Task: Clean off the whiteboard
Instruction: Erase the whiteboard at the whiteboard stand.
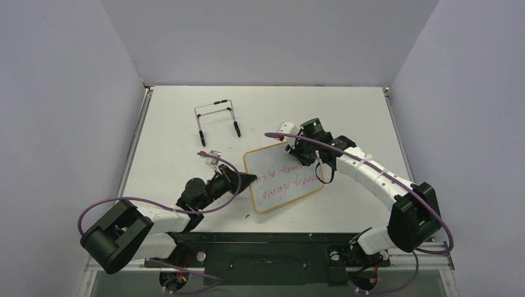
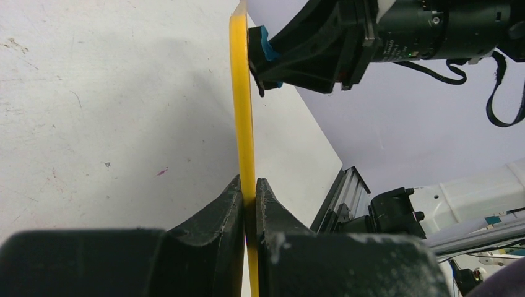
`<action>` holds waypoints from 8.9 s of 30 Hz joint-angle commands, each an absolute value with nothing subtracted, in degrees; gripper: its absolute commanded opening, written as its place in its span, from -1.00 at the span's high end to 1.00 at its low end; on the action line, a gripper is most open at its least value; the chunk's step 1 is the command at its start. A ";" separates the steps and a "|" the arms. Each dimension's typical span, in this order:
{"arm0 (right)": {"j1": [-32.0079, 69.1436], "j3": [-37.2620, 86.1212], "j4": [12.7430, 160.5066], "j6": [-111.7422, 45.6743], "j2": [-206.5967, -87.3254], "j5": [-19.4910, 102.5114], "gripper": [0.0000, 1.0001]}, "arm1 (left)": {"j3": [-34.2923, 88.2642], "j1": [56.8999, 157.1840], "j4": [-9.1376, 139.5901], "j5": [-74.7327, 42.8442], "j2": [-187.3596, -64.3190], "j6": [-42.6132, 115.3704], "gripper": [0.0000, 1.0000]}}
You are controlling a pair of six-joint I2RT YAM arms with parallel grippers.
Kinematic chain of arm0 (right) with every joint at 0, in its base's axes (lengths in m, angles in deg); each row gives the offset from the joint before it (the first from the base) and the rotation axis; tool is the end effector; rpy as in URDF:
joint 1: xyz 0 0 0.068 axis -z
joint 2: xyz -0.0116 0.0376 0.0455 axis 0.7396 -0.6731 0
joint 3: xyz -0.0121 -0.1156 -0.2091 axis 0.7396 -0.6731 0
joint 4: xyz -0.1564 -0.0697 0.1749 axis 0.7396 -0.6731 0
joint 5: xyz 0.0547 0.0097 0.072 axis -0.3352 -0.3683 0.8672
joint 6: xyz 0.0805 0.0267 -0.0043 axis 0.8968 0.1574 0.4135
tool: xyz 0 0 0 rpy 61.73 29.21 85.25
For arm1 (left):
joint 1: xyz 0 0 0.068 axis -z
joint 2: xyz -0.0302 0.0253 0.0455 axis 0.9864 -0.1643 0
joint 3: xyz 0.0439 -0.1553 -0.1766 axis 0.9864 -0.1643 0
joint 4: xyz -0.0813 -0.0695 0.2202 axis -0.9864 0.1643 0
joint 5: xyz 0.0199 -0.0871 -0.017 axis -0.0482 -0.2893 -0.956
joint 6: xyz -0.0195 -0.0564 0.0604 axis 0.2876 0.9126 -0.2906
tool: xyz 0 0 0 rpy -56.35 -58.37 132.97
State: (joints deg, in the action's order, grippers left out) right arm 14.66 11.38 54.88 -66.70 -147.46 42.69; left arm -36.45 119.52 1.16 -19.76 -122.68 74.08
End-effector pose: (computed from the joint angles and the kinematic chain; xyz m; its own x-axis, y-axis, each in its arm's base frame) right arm 0.2563 0.1801 0.2076 -0.3044 -0.7304 -0.6115 -0.8479 0.5002 -0.1755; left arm 0.1861 -0.1707 0.1620 -0.5658 -0.4956 -0.6590 0.5346 0.3880 -0.7508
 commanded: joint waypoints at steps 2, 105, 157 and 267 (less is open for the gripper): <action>16.29 10.33 55.22 -69.21 -150.13 39.81 1.00 | -34.30 120.08 -5.02 -24.13 -122.00 73.46 1.00; 18.54 14.11 47.85 -70.97 -149.97 62.23 1.00 | -35.24 120.16 -6.05 -24.23 -121.34 73.58 1.00; 27.99 13.60 51.71 -65.24 -146.71 65.11 1.00 | -34.50 120.11 -6.72 -24.90 -123.27 73.66 1.00; 31.02 11.89 43.13 -71.05 -153.64 52.31 1.00 | -35.08 118.76 -4.68 -26.08 -120.06 72.20 1.00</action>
State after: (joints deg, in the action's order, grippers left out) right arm 31.86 15.14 50.12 -66.11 -152.82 49.03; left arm -35.99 118.96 2.16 -22.80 -121.98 73.62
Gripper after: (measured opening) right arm 0.218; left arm 0.051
